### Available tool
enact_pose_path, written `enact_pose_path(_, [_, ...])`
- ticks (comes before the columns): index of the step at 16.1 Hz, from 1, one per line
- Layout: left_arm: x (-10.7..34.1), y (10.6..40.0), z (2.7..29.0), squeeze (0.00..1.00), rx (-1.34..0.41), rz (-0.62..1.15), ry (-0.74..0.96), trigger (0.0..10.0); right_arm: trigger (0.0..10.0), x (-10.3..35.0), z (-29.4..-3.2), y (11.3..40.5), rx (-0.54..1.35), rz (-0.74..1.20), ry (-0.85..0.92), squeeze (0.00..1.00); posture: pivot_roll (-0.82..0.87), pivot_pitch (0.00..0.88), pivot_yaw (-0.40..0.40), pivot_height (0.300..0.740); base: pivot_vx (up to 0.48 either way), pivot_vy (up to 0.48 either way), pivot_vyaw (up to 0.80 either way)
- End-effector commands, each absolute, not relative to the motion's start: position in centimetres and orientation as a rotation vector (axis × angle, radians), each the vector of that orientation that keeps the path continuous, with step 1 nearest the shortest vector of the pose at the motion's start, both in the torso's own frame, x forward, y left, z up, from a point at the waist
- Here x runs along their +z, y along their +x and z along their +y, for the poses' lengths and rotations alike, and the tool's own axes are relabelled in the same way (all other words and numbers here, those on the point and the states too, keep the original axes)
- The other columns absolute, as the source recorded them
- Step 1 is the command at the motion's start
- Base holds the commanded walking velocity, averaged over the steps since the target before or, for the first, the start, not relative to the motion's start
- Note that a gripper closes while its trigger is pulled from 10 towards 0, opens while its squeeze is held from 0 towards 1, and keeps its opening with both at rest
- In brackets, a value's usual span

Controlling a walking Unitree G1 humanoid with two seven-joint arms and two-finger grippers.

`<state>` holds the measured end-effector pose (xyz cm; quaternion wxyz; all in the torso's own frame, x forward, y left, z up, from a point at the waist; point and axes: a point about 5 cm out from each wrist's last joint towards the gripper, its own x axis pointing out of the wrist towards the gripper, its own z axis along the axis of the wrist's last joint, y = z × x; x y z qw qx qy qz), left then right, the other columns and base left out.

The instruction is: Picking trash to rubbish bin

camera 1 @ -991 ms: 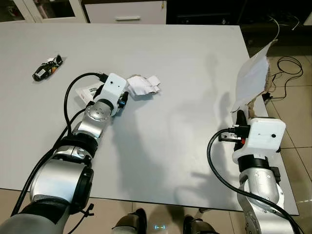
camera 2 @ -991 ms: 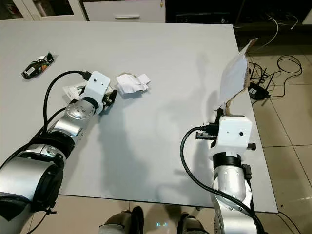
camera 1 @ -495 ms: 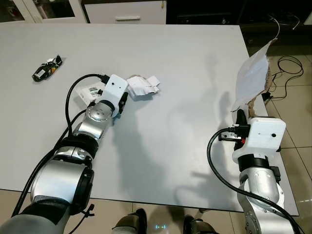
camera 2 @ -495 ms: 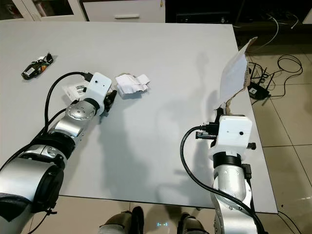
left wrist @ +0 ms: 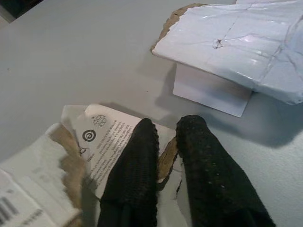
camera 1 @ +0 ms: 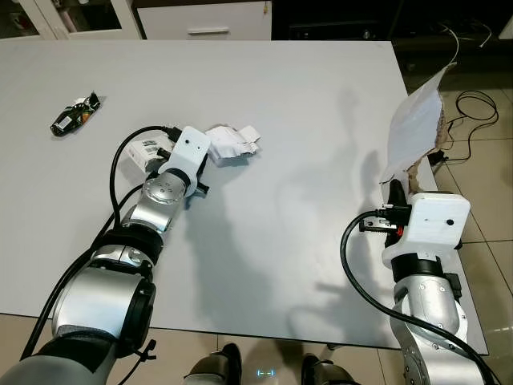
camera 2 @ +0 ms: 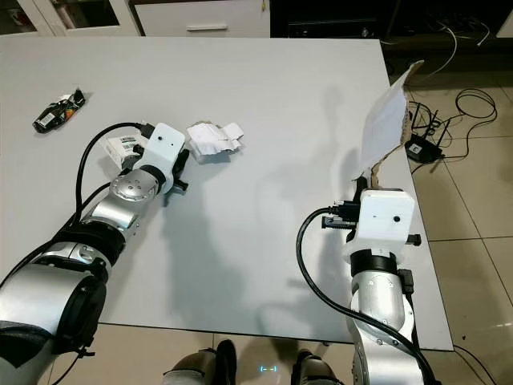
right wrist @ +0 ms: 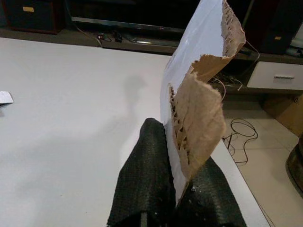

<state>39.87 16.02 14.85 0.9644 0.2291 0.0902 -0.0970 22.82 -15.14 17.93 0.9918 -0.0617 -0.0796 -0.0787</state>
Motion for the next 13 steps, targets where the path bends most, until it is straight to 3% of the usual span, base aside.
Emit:
enact_pose_path(1, [9.8,37.8,17.0,0.0,-0.206,0.398,0.458,0.0,10.0,18.1,-15.1,22.8,-0.156,-0.161,-0.13,0.0,0.0,0.223,0.043,0.74,0.0,0.0,0.0])
enact_pose_path(6, [11.3,38.3,17.7,0.0,-0.123,0.291,0.401,0.0,10.0,18.0,-15.1,22.9,-0.15,-0.159,-0.131,0.0,0.01,0.219,0.045,0.74,0.0,0.0,0.0])
enact_pose_path(13, [15.5,38.1,15.8,0.0,-0.105,-0.12,0.291,0.0,10.0,17.9,-15.1,23.5,-0.129,-0.163,-0.14,0.0,0.05,0.197,0.033,0.74,0.0,0.0,0.0])
